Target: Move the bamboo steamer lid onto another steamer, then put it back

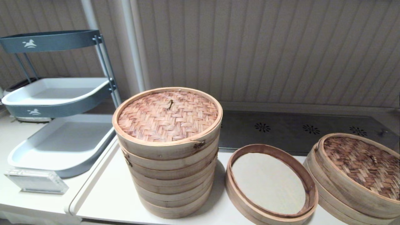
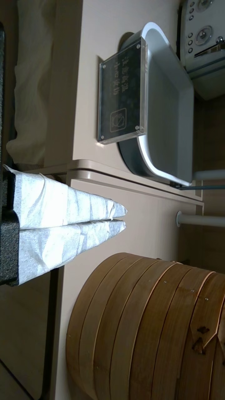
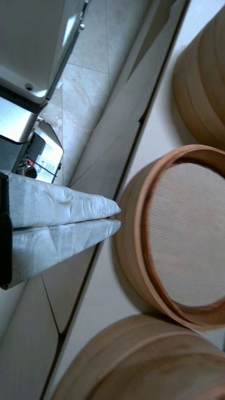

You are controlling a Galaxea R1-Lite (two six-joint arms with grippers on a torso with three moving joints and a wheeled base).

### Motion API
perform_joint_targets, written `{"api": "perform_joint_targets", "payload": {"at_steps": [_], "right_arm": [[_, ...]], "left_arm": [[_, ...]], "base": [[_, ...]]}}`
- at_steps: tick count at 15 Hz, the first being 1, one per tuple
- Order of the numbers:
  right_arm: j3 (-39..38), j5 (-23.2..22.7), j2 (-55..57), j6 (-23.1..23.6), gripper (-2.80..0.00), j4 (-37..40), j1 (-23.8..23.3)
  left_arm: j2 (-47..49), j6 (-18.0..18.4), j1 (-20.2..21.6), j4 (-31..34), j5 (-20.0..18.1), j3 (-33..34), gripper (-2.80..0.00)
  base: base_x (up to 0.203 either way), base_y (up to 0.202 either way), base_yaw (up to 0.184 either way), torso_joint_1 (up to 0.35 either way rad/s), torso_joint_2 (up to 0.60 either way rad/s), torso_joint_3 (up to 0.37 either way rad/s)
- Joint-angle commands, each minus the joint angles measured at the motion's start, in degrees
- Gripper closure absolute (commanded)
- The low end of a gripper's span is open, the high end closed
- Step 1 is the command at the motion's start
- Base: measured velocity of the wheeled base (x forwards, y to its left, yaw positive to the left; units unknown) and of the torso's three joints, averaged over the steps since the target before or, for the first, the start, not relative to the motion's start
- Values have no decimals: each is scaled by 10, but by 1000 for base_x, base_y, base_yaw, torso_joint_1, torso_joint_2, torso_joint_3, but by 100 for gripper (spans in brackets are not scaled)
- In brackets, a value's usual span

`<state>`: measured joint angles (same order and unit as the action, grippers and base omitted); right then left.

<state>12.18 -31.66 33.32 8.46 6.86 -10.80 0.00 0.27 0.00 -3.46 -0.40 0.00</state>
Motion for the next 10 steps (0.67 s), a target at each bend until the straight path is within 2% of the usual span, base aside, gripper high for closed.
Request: {"api": "perform_joint_targets", "payload": {"at_steps": [1, 3, 6, 10], "right_arm": [[-47, 3, -41, 2, 0, -13, 11], [-82, 29, -68, 2, 0, -53, 8], [-97, 104, -120, -4, 0, -79, 14], [-94, 124, -190, -30, 0, -68, 76]], "left_arm": [[-1, 0, 0, -1, 0, 14, 0], [-1, 0, 0, -1, 0, 14, 0], [-1, 0, 0, -1, 0, 14, 0], [-1, 0, 0, -1, 0, 14, 0]], "base": [[0, 0, 0, 0, 0, 0], [0, 0, 0, 0, 0, 0], [0, 0, 0, 0, 0, 0], [0, 0, 0, 0, 0, 0]]}}
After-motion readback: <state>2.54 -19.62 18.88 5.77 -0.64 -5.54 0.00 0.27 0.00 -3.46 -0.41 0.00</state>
